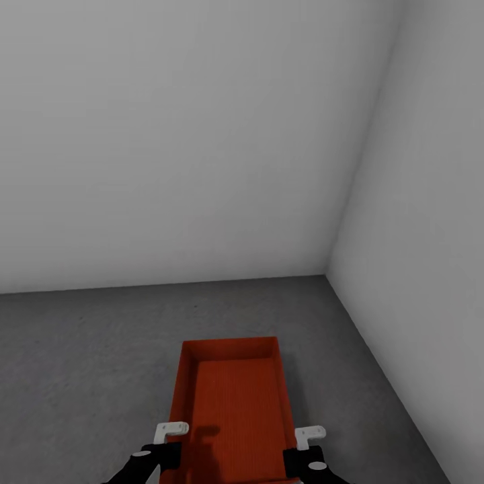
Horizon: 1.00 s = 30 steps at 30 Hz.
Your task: Move the two storage containers from the living room to the garage. In the garage, place one container on the floor and stack the other container on top of it (either order is fine).
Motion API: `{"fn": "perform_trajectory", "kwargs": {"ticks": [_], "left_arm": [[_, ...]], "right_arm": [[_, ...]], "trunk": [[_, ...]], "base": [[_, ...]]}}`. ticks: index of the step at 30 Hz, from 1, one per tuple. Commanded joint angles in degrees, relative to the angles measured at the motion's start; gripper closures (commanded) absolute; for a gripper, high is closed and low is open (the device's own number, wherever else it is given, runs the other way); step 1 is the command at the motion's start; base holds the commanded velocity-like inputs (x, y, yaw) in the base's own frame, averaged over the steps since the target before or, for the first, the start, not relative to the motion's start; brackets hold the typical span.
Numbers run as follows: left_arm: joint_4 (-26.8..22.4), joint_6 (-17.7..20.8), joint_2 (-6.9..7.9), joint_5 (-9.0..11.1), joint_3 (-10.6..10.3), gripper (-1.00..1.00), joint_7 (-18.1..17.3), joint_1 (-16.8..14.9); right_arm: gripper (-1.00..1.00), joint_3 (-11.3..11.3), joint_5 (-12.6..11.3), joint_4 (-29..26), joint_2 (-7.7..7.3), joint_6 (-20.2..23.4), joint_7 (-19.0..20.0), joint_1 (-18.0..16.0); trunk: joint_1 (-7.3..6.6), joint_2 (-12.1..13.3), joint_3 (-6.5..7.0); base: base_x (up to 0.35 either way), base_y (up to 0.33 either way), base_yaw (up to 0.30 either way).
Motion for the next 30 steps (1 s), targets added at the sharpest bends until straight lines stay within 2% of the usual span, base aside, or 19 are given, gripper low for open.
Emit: {"fn": "perform_trajectory", "kwargs": {"ticks": [1,16,17,18,30], "left_arm": [[0.17,-1.05,0.49,-0.2,0.03,1.0,0.49,0.1],[0.17,-1.02,0.49,-0.2,0.02,1.0,0.58,0.1],[0.17,-0.99,0.49,-0.2,0.03,1.0,0.59,0.1],[0.17,-0.98,0.49,-0.23,0.03,-1.0,0.62,0.1],[0.17,-0.85,0.49,-0.24,0.03,-1.0,0.64,0.1]], "right_arm": [[1.0,-0.53,-0.63,1.2,-0.62,-0.3,-0.7,-0.03],[1.0,-0.45,-0.56,1.12,-0.55,0.09,-0.7,-0.03],[-1.0,-0.45,-0.56,1.12,-0.55,0.02,-0.7,-0.04],[-1.0,-0.45,-0.56,1.13,-0.54,-0.1,-0.73,-0.04],[-1.0,-0.41,-0.49,1.11,-0.54,0.12,-0.7,-0.05]], "trunk": [[1.38,-0.01,-0.05],[1.38,-0.01,-0.05],[1.38,-0.01,-0.05],[1.38,-0.01,-0.05],[1.38,-0.01,-0.05]], "base": [[0.0,0.0,0.0],[0.0,0.0,0.0],[0.0,0.0,0.0],[0.0,0.0,0.0],[0.0,0.0,0.0]]}}
